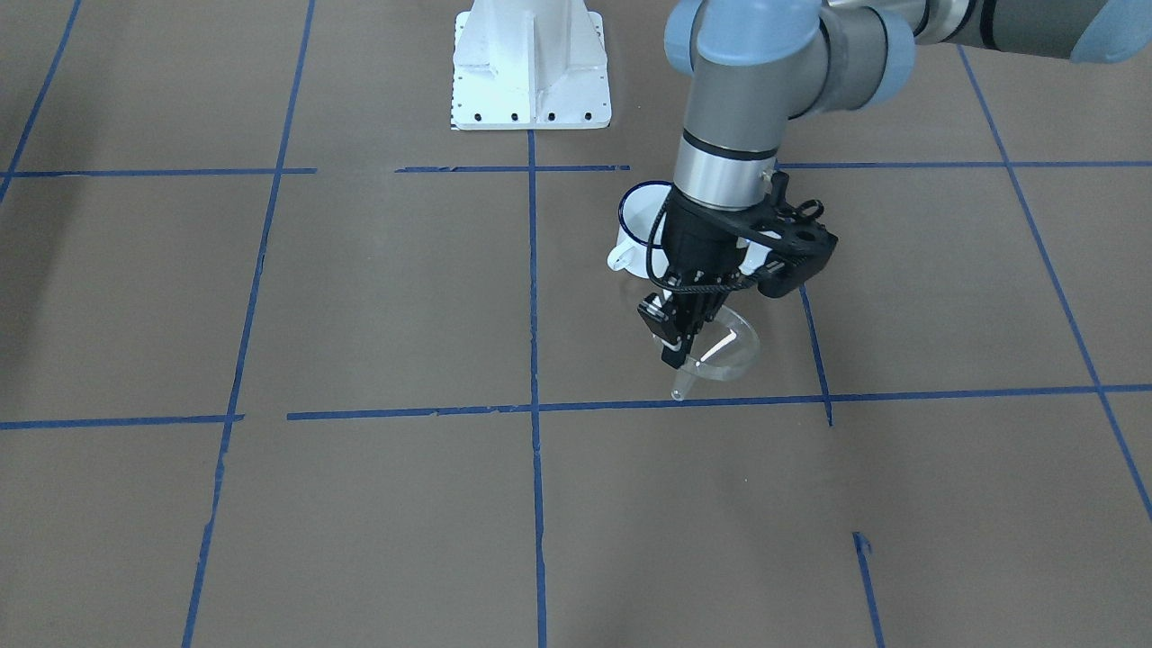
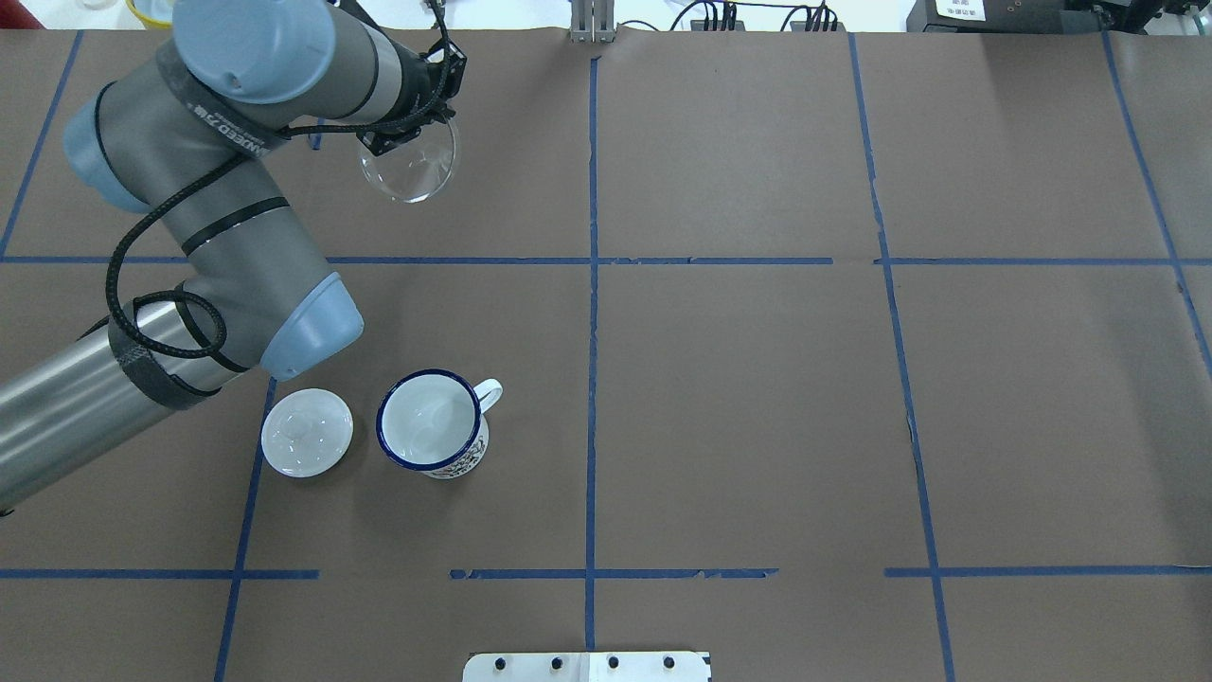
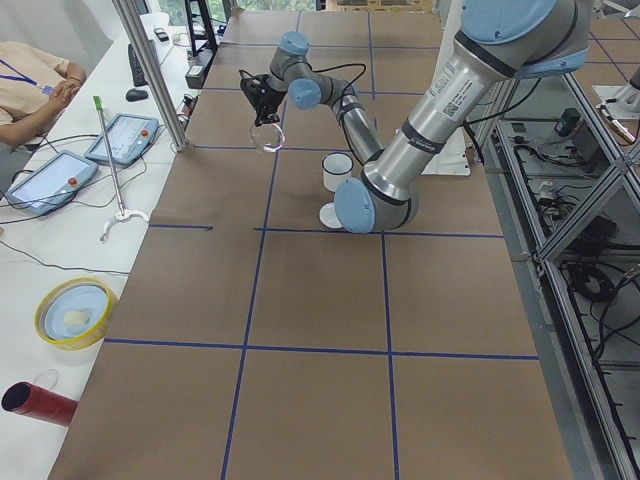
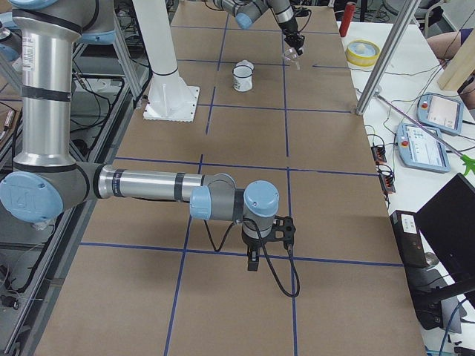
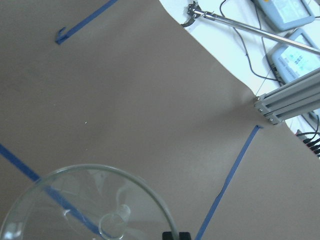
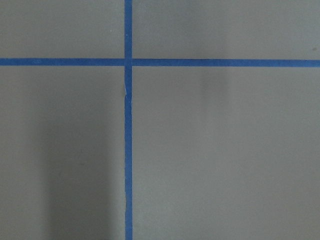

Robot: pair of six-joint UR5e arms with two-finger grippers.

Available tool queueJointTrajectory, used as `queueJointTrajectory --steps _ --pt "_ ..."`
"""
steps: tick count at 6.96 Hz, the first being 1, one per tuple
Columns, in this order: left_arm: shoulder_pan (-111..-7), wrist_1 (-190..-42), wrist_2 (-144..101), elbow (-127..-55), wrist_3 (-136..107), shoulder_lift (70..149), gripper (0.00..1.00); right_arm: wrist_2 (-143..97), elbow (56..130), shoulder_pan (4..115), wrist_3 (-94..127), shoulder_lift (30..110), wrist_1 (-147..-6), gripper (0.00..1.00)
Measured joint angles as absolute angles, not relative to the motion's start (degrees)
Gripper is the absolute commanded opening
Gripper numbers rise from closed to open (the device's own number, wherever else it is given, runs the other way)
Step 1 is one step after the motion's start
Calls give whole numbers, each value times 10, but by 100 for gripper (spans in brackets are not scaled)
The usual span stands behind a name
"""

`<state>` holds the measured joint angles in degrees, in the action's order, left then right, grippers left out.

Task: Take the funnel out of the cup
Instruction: 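Carry the funnel farther from the robot and set it down, open left gripper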

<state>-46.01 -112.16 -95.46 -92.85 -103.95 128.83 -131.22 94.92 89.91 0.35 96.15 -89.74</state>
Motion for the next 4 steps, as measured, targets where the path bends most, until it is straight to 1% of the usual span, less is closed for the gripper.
queueJointTrajectory --steps 1,2,4 --pt "-466 -1248 -928 -873 -1043 1268 0 -1312 949 899 4 962 -897 100" --pt "-469 -1334 -909 -827 -1051 1259 0 -1312 949 899 3 962 -897 100" --pt "-468 -1462 -873 -740 -1085 1256 0 -1312 949 899 4 962 -897 100"
